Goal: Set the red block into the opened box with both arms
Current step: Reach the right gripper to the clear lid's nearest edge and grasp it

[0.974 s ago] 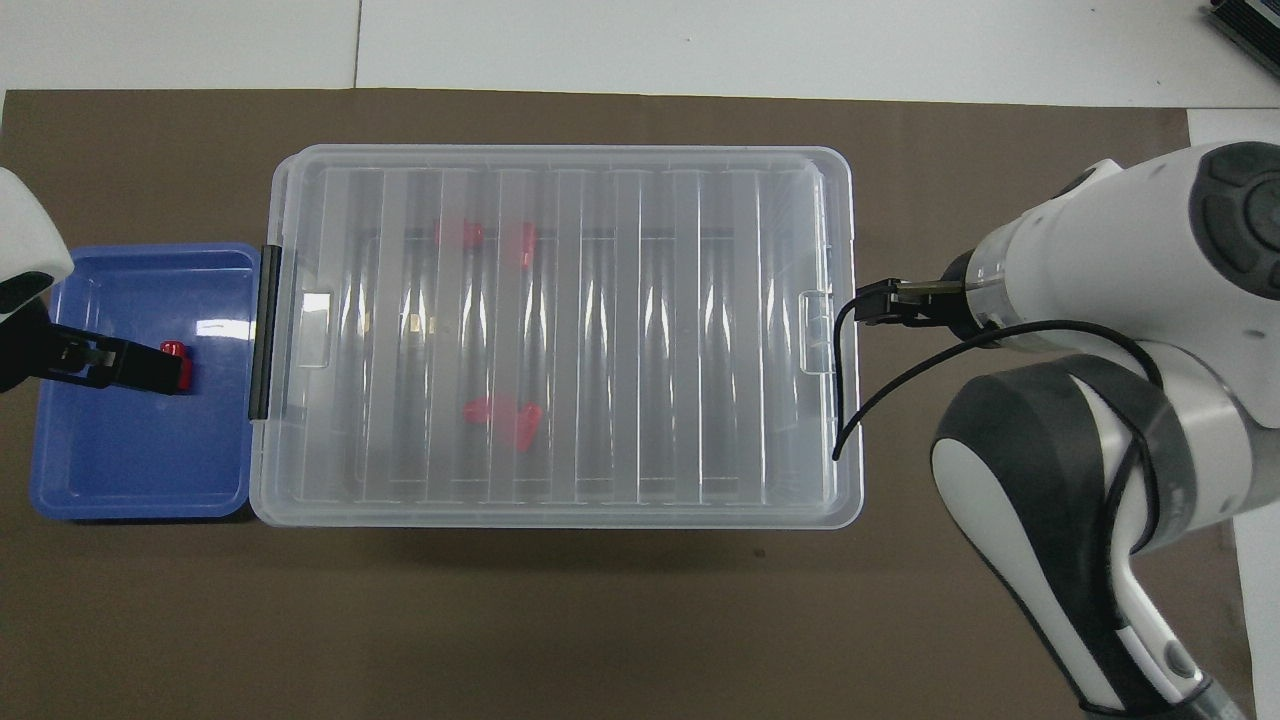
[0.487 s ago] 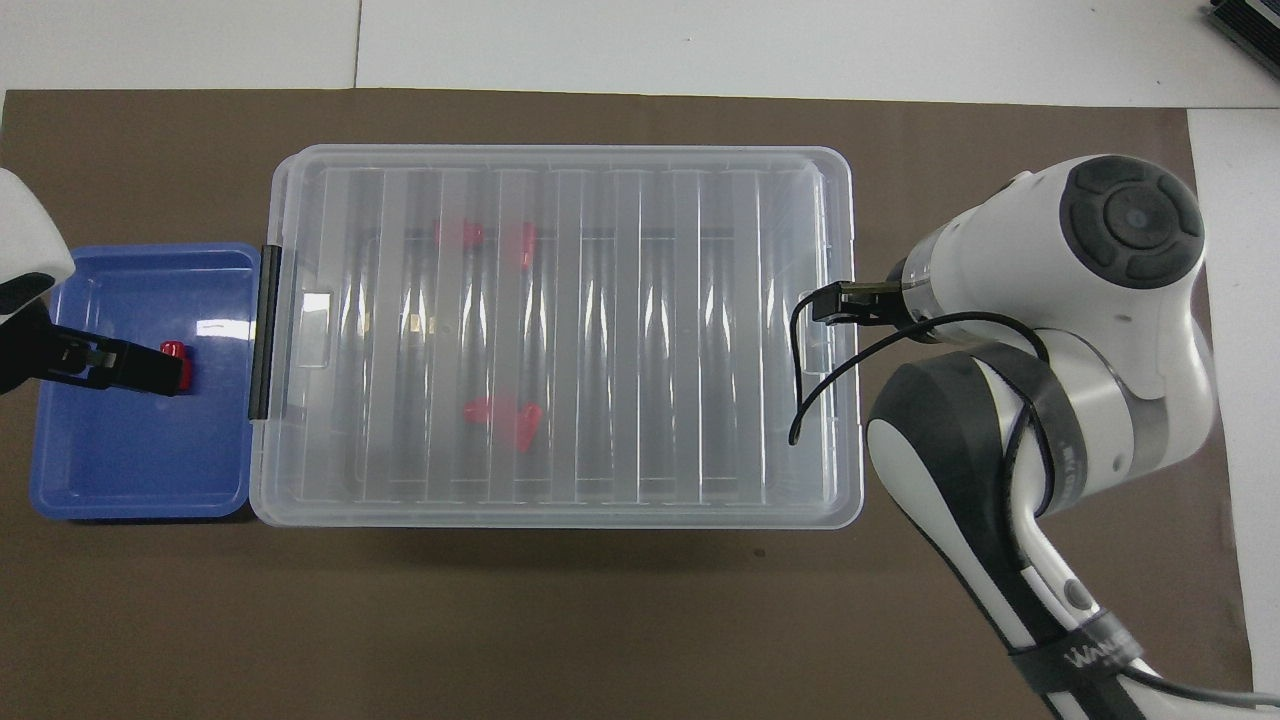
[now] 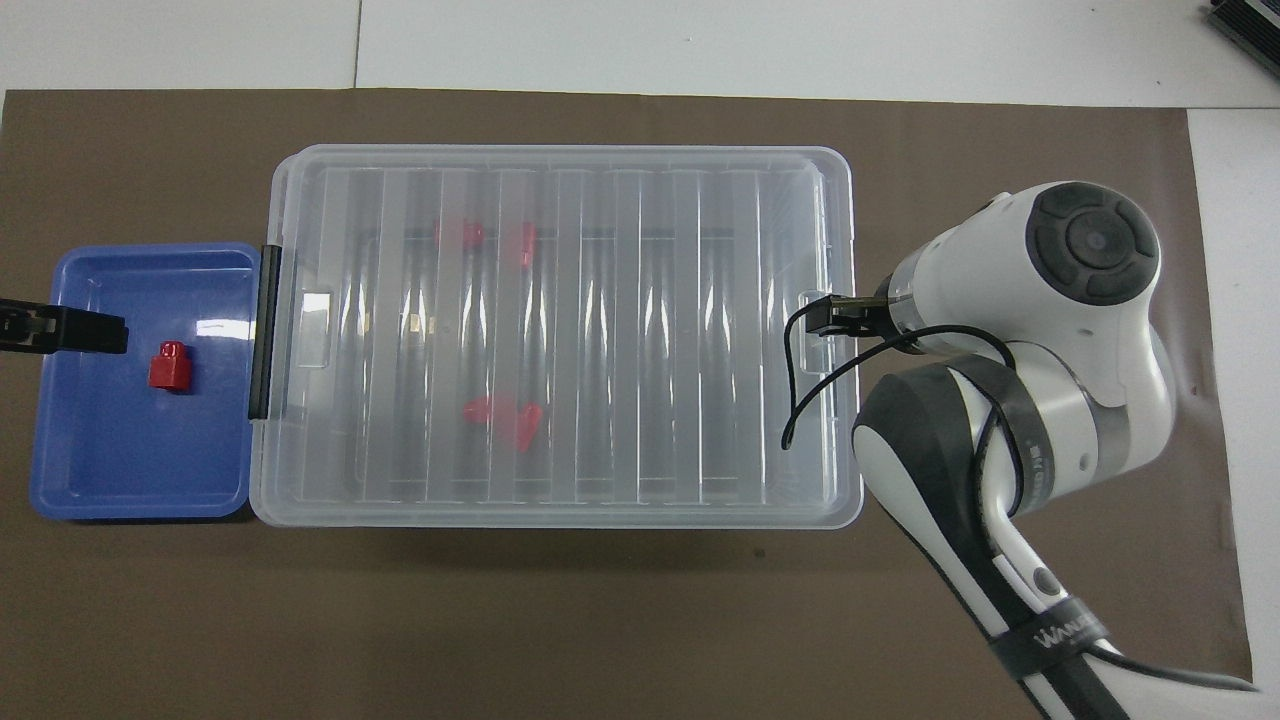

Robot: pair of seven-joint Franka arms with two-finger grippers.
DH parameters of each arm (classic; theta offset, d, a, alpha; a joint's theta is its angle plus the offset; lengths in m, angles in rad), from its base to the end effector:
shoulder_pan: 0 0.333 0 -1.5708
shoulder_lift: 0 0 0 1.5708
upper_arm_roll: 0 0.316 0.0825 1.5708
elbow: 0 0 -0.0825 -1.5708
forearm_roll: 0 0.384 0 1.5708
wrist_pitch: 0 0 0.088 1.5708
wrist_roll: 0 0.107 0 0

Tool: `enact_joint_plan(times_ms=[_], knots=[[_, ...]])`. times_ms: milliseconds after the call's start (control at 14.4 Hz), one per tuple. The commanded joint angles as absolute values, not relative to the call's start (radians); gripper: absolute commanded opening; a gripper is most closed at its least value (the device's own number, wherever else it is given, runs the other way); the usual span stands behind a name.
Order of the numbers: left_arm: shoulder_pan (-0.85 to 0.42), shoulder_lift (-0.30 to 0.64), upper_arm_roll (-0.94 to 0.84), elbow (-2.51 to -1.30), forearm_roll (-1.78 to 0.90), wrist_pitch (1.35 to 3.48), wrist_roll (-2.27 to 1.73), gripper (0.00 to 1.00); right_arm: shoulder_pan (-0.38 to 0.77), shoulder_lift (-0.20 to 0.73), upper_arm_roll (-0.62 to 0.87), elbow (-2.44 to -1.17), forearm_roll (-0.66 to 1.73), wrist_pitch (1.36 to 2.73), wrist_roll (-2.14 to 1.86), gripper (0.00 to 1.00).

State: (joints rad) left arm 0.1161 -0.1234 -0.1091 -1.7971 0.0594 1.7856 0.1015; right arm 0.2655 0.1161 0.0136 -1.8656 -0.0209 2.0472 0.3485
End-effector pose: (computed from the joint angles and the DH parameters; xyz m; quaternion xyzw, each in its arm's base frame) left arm 0.5330 0.0057 0.6027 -0.9965 0.0518 -0.0535 0.0390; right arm 0.5756 0.1635 0.4586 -0.9990 0.0303 -0.0338 0.0019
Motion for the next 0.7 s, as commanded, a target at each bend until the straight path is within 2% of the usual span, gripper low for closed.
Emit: enact_joint_plan(times_ms=[0, 139, 348, 626], knots=[[0.186, -0.178, -0.117, -1.959, 0.071, 1.939, 0.129, 1.0, 0.264, 0.107, 0.012, -1.887, -0.018, 2.074, 0.357, 0.99], [0.198, -0.186, -0.115, -2.072, 0.069, 2.066, 0.13, 1.0, 0.253, 0.109, 0.012, -1.884, -0.018, 2.074, 0.356, 0.99], [0.253, -0.183, -0.112, -2.166, 0.071, 2.135, 0.135, 1.0, 0.23, 0.109, 0.012, -1.884, -0.018, 2.071, 0.331, 0.99], [0.259, -0.132, -0.114, -2.19, 0.069, 2.198, 0.133, 1.0, 0.177, 0.107, 0.012, -1.882, -0.018, 2.062, 0.255, 0.99]])
